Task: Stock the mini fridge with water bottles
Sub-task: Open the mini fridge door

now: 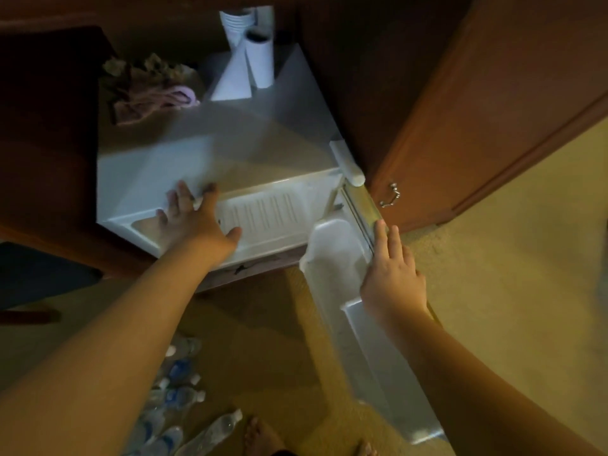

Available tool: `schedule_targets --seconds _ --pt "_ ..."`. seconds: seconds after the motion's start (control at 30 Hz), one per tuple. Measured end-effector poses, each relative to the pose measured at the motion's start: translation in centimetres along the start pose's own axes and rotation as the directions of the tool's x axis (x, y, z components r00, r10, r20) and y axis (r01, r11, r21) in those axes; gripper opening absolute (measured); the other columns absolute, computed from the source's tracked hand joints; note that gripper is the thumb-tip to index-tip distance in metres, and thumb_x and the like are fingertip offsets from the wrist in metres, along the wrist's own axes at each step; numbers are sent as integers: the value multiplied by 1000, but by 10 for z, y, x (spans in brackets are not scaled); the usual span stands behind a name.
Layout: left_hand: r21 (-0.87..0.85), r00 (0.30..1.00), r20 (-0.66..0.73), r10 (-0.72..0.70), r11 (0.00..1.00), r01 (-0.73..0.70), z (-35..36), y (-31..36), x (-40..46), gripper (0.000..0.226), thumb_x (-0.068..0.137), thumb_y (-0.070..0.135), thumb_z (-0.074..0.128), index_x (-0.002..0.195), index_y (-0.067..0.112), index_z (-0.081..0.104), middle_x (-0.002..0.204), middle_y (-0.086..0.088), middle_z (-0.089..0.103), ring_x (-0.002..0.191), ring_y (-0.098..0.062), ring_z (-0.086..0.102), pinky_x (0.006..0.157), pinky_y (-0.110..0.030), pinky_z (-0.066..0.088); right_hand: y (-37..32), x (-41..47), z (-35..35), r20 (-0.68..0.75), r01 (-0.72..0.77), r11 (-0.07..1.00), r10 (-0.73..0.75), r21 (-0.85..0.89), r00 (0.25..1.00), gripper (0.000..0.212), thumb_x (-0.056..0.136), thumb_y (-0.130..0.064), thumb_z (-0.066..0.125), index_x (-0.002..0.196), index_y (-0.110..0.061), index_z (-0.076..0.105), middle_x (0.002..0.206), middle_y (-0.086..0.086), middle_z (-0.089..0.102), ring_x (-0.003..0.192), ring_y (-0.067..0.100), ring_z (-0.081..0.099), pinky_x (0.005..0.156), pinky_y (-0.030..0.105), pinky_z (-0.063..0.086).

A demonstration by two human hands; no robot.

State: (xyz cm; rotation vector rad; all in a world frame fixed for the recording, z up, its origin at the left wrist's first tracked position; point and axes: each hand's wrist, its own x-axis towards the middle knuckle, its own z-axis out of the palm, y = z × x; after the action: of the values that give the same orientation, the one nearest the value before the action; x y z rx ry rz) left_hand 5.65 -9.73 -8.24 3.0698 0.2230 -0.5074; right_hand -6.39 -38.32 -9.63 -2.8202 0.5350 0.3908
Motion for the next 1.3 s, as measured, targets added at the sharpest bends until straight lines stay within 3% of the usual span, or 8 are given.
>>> schedule_targets --seconds 0.17,0.3,0.47,0.9,1.03,1.17,1.23,1.3 --pt "68 999 -27 27 997 -25 3 0 -3 112 87 76 59 165 38 -12 174 -14 -21 162 -38 -10 130 -57 9 21 14 -13 59 -16 998 20 -66 998 100 95 -62 52 156 -43 -26 173 0 -15 158 41 -2 118 75 9" --pt "67 999 -36 38 997 -35 5 0 -4 115 86 75 63 164 38 -13 173 -15 -21 162 -38 -10 130 -57 10 28 21 -16 37 -49 990 54 -133 998 102 92 -73 47 153 -47 -30 171 4 -23 155 49 -10 114 81 4" --pt "93 996 -56 71 993 -65 7 -3 -5 119 84 75 64 163 38 -16 173 -17 -20 161 -40 -9 130 -57 10 39 31 -17 26 -53 990 57 -131 998 105 87 -77 49 150 -52 -31 169 4 -29 152 53 -17 110 84 0" --pt "93 990 -111 86 993 -76 14 -8 -5 117 86 75 61 164 37 -17 173 -17 -20 162 -39 -9 130 -57 9 70 63 -43 181 107 968 -66 -226 981 120 77 -85 57 143 -57 -38 165 0 -36 151 46 -28 112 82 -3" --pt "66 989 -120 85 995 -77 14 -9 -6 117 85 74 64 165 37 -14 174 -15 -18 162 -38 -8 130 -57 9 69 59 -41 161 99 966 -62 -238 985 118 78 -88 52 144 -55 -39 165 0 -37 150 46 -28 112 81 -4" --pt "27 997 -16 71 997 -70 3 -6 -7 116 88 71 63 164 38 -17 173 -11 -25 161 -35 -14 130 -59 5 65 49 -41 92 80 969 -60 -233 994 108 82 -90 40 148 -52 -36 166 3 -36 150 48 -28 112 82 -1" --pt "-67 998 19 54 996 -53 -4 -13 -10 109 91 68 62 165 39 -13 174 -6 -23 162 -32 -15 130 -59 3 44 37 -34 21 93 975 -91 -203 996 102 85 -89 34 150 -50 -34 166 3 -35 150 47 -27 113 82 -1" --pt "-193 997 -47 65 979 -73 -7 -22 -24 96 95 64 58 167 37 0 176 -5 -10 163 -30 -4 131 -57 7 13 21 -24 -26 148 973 -155 -175 988 98 89 -83 35 152 -49 -31 167 2 -34 152 44 -27 115 79 1"
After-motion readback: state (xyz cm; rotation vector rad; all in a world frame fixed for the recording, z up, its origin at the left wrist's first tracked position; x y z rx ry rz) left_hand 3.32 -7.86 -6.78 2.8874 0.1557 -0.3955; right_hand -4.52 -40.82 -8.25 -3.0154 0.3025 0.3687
